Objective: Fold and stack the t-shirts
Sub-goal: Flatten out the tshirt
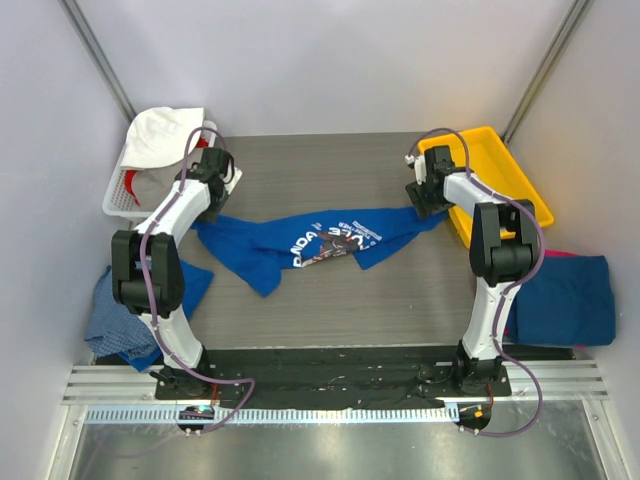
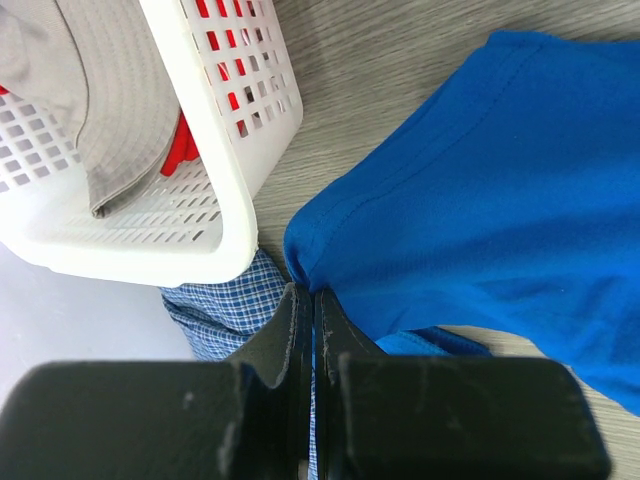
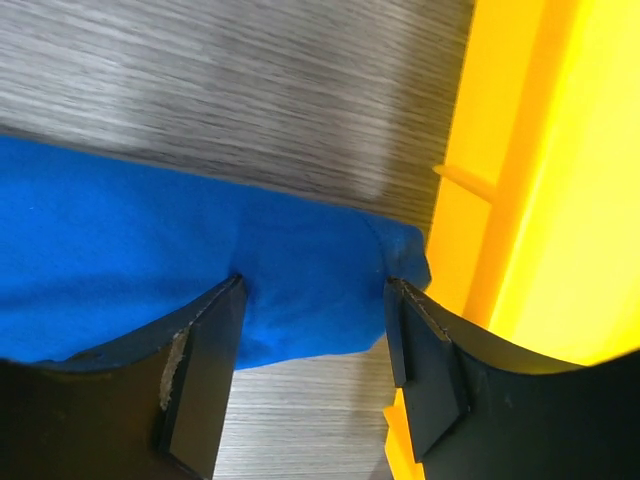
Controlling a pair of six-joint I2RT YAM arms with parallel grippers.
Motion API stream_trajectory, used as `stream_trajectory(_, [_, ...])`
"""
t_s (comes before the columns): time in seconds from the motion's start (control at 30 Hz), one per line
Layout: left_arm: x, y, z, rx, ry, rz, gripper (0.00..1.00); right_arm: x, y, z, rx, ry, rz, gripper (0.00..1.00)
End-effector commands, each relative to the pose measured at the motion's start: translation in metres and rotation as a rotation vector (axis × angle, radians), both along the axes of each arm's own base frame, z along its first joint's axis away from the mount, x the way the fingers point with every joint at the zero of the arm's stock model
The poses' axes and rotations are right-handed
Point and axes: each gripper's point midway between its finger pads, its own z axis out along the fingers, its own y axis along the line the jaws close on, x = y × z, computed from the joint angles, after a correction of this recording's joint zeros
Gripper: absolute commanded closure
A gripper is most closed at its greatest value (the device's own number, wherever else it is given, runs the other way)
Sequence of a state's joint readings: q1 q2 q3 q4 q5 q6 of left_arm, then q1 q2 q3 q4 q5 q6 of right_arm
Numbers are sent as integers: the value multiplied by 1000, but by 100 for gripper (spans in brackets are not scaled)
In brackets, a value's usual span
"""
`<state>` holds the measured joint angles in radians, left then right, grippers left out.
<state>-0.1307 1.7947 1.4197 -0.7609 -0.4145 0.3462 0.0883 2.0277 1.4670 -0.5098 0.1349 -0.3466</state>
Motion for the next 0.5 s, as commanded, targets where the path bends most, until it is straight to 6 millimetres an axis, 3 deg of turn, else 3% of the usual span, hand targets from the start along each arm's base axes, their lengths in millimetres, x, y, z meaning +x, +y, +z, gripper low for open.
stream_trajectory(0.0, [3, -4, 8, -10, -18, -5, 100, -4, 6, -15, 52, 52, 21, 36])
stream_trajectory(0.1, [1, -2, 8, 0, -14, -9, 100, -18, 15, -26, 99, 107, 42, 44])
stream_trajectory(0.2, [1, -1, 9, 6, -15, -10, 100, -31, 24, -26, 150, 139, 69, 59])
stream_trajectory(0.3, [1, -1, 9, 7, -12, -10, 100, -41, 26, -18, 161, 137, 79, 80])
stream_trajectory(0.33, [1, -1, 9, 6, -10, -12, 100, -44, 26, -15, 162, 137, 81, 93])
stream_trajectory(0.47, [2, -3, 7, 1, -4, -10, 100, -59, 28, 7, 178, 135, 96, 99])
